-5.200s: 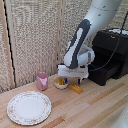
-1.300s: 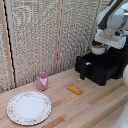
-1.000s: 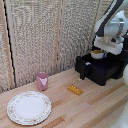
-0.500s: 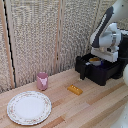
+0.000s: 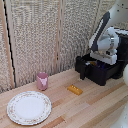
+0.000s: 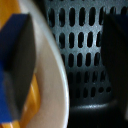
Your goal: Please go towards the air fryer and gently seize its handle using your gripper. Slowly reveal the interior of the air fryer by pulling the handle outward. Head to the bowl filled with hot dogs and firmly but gently grasp it. Carefully place it inside the now-open air fryer.
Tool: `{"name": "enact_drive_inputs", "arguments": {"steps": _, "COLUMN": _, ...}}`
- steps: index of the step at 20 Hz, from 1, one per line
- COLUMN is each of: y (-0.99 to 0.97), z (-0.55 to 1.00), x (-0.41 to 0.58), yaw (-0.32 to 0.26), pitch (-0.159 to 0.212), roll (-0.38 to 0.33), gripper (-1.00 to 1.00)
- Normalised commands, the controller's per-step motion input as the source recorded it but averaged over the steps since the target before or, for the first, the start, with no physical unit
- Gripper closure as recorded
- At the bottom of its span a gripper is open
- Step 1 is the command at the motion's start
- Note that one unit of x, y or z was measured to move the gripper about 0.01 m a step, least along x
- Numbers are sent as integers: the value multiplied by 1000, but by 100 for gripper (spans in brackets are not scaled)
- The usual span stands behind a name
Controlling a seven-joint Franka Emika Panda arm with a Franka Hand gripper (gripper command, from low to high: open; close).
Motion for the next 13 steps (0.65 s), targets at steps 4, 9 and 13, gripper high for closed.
{"name": "enact_drive_inputs", "arguments": {"steps": 4, "y": 30, "z": 587, "x": 0, "yaw": -1, "pitch": 12, "roll": -16, "gripper": -100}}
{"name": "enact_drive_inputs", "arguments": {"steps": 9, "y": 62, "z": 773, "x": 62, "yaw": -29, "pitch": 84, "roll": -17, "gripper": -100}}
{"name": "enact_drive_inputs", "arguments": {"steps": 13, "y": 91, "z": 699, "x": 119, "yaw": -85, "pitch": 97, "roll": -18, "gripper": -100}}
